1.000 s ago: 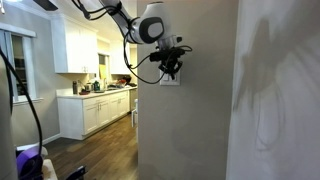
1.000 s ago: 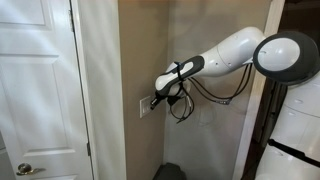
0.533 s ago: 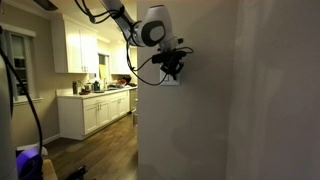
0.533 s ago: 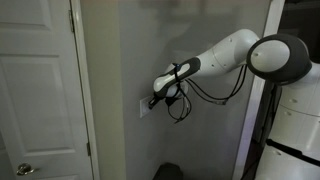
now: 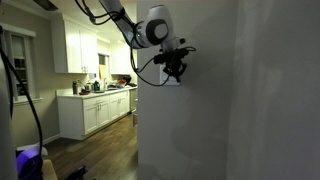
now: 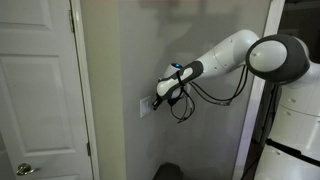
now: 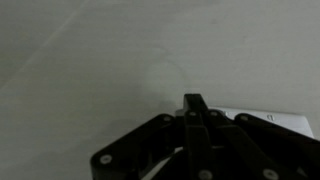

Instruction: Flip the right light switch on the wall

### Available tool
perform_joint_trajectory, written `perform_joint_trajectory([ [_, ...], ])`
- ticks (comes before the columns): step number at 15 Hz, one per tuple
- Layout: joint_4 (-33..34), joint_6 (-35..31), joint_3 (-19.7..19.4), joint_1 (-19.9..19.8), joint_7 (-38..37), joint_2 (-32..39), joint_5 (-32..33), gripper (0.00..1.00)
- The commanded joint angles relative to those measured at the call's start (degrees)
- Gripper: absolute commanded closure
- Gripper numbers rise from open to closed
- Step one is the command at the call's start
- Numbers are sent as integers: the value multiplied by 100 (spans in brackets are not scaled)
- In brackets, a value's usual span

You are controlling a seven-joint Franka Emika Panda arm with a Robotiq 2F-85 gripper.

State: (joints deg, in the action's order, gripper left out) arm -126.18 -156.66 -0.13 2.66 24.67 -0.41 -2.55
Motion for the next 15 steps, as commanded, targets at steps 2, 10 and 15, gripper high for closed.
perform_joint_trajectory([
  [2,-14,688,-23,-161,-879,-230,1043,100],
  [10,80,871,-10,-135,-796,-138,1000,93],
  [15,80,878,-10,-135,-818,-138,1018,72],
])
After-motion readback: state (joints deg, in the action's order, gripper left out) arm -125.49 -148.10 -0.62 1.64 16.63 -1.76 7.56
